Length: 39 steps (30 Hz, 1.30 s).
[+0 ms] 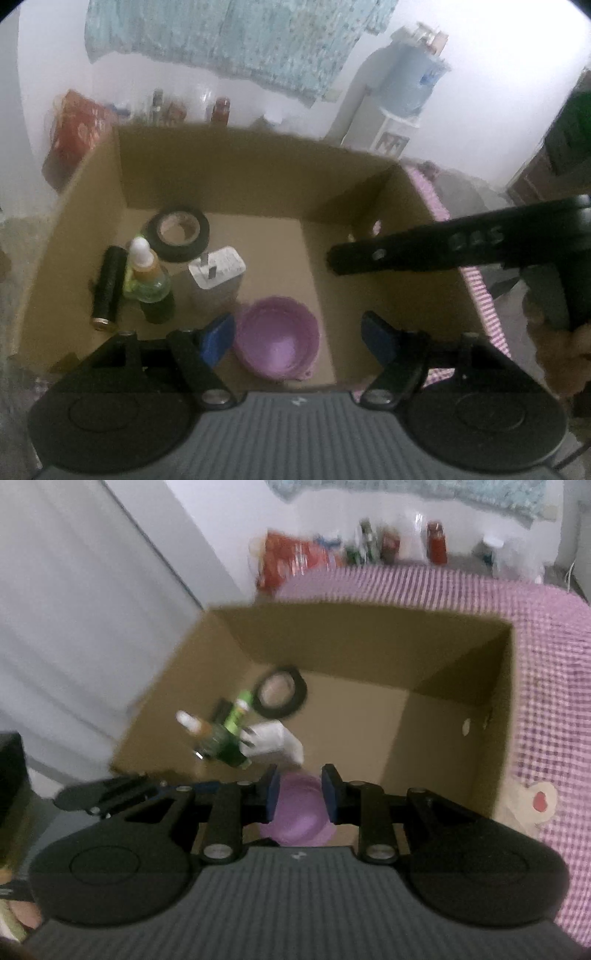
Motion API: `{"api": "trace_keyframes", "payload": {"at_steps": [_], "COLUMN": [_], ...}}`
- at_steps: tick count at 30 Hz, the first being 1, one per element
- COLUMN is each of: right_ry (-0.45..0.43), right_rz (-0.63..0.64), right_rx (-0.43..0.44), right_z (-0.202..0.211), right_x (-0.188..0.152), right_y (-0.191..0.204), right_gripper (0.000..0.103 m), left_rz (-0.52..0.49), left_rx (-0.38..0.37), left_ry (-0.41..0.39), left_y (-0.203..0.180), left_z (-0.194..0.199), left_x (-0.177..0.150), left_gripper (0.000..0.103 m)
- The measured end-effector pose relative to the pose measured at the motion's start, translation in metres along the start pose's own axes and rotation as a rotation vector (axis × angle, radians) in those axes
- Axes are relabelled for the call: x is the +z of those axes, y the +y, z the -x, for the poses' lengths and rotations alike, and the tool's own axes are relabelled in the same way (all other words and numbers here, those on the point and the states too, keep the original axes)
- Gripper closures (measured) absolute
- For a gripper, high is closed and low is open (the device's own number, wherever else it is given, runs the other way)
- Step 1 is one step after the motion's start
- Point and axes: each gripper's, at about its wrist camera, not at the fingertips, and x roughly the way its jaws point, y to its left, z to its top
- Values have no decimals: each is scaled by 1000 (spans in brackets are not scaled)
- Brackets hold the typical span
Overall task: Organize rigid objects
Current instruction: 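Lower the pink lid into the box and open the right gripper, then move the right tool back to the gold-lidded jar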
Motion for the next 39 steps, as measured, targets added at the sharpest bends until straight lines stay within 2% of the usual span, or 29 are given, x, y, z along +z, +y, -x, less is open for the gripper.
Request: {"api": "trace_keyframes", "payload": {"at_steps": [6,8,9,10,14,20,25,33,39], "right_ry": [-154,-190,-206,-216,-219,-242,-262,-211,-173], "right_rz": [-14,-16,-15,-13,4,-16,-52,-72,-94], "right_rx": [39,41,43,43,12,18,67,109,140], "right_z": [67,83,90,95,100,83,65,19,-15], "right_x": [-31,-47,-56,-65,-107,-155,-177,-176,-161], "right_y": [7,9,11,12,21,36,45,51,46], "right_gripper": [72,67,61,55,53,38,37,37,43], "left_rz": [-42,-58,-62,-63,-61,-65,-84,-178,-146], "left_rx": [-30,-30,-31,-29,6,80,123,197,197], "left_ry": [-114,-141,-151,-155,-139,-84,-68,-105,-102], "left_y": [-2,-2,-1,1,12,22,26,25,38], "left_z": [58,75,82,87,98,91,76,46,27], "left_x": [-20,-31,-38,-44,-71,-108,-129,-140,-140], "left_gripper": [21,19,18,18,18,18,18,20,33]}}
